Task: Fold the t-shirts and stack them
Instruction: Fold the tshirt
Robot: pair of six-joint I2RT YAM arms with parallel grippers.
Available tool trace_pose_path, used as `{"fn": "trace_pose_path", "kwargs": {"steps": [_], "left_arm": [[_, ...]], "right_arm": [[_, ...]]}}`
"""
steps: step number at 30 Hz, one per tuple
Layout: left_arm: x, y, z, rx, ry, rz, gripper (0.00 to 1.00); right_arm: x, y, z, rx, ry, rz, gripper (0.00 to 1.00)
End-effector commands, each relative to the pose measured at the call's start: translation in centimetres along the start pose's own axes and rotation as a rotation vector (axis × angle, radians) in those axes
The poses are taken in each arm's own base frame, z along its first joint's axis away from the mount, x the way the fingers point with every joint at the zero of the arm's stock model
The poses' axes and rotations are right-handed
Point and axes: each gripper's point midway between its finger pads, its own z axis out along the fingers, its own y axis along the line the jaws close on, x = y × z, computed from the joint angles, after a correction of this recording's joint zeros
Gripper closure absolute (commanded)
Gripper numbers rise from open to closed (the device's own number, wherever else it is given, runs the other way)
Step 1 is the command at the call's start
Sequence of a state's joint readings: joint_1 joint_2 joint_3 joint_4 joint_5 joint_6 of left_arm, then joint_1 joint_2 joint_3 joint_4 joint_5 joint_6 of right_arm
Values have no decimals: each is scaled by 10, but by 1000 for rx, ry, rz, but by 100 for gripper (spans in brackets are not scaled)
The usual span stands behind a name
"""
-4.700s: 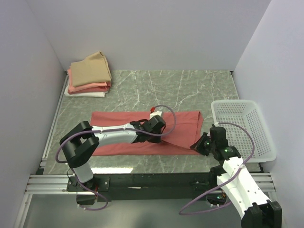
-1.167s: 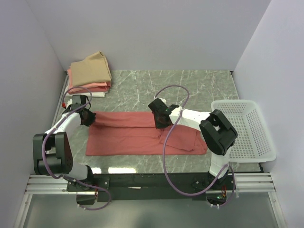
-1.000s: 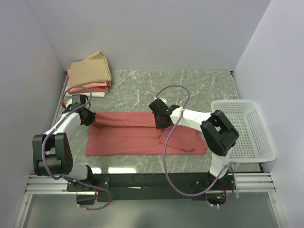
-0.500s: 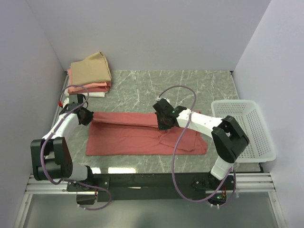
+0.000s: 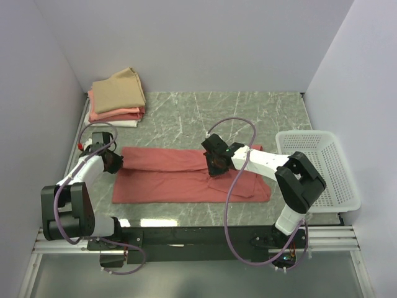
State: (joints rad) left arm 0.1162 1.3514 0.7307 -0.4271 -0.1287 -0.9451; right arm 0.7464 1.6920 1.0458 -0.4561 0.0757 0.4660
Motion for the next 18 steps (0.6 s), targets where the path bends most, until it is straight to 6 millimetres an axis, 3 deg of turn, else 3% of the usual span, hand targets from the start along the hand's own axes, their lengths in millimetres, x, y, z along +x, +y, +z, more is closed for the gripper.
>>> {"fn": "trace_pose_path", "kwargs": {"steps": [1,5,8,10,14,17,18], "left_arm": [[-14,-5,-7,36,-69,-23,82],[-22,-6,-12,40,-94,-22,63],[-33,-15,-23,72,-130,-5,52],[-44,-22,-36,103,-168,11,45],[-51,-43,-55,174,-203,66,44],[-34,-67,-61,228,-182,152,44],[-16,-79,-64,252,-157,202,44]], "right_arm": [[-10,12,-8,-52,-36,-1,71],[-27,16,-22,-96,-83,37,60],[-40,6,-37,-119,-131,112,59],[-46,-14,-46,-98,-167,190,59],[-33,-47,-49,-17,-156,259,59],[-21,-55,-48,13,-140,274,59],[-10,-60,-44,28,-124,282,59]]}}
